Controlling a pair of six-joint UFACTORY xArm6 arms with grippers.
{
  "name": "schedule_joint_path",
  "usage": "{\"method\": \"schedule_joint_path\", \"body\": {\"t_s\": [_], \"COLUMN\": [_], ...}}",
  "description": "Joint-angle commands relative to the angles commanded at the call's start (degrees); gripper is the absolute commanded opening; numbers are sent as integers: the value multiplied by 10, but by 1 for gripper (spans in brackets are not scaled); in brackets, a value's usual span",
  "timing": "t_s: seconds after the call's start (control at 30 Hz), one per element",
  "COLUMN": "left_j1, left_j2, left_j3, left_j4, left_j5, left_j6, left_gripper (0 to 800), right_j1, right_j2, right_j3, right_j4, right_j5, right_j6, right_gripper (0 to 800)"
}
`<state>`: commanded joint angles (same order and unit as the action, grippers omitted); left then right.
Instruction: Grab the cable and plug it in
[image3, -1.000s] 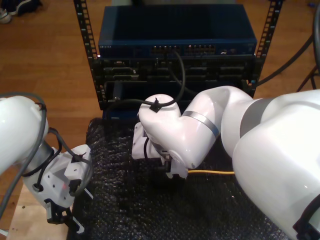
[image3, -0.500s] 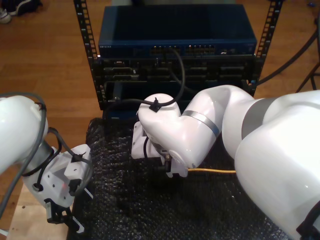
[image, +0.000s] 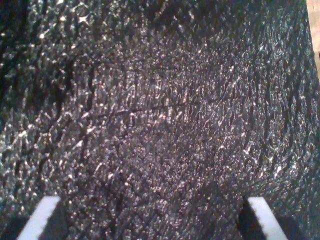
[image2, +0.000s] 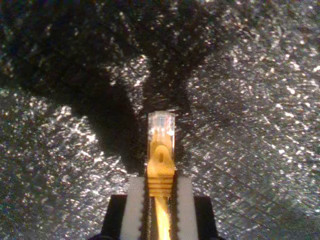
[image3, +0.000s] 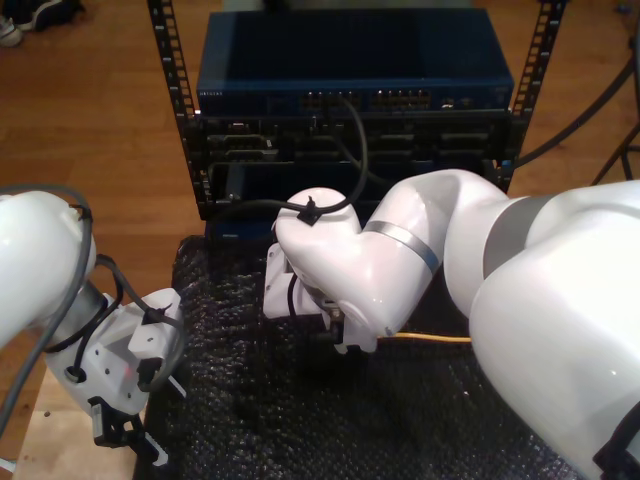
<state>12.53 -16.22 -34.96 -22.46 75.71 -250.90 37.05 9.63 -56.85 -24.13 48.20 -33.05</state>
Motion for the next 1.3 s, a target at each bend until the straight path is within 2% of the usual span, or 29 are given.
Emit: {"method": "schedule_joint_path", "body": {"t_s": [0.4, 0.53, 0.87, 1.17, 1.3], "left_j1": [0, 2, 1, -2, -8], "left_j2": [0, -1, 0, 2, 14], "left_j3": [-4, -8, -42, -68, -92], "left_j4": [-1, -2, -43, -50, -59], "left_j5": [8, 15, 43, 43, 42], "left_j6": [0, 0, 2, 4, 4], "left_gripper": [800, 800, 800, 800, 800], "right_j1": [-8, -9, -73, -114, -131], "right_j2": [-26, -33, -89, -101, -109], "right_j3": [-1, -9, -9, -10, -11], "right_j4": [11, 33, 207, 301, 350], "right_j5": [1, 1, 6, 36, 55], "right_j6": [-67, -90, -236, -313, -351], "right_gripper": [7, 7, 6, 6, 7]}}
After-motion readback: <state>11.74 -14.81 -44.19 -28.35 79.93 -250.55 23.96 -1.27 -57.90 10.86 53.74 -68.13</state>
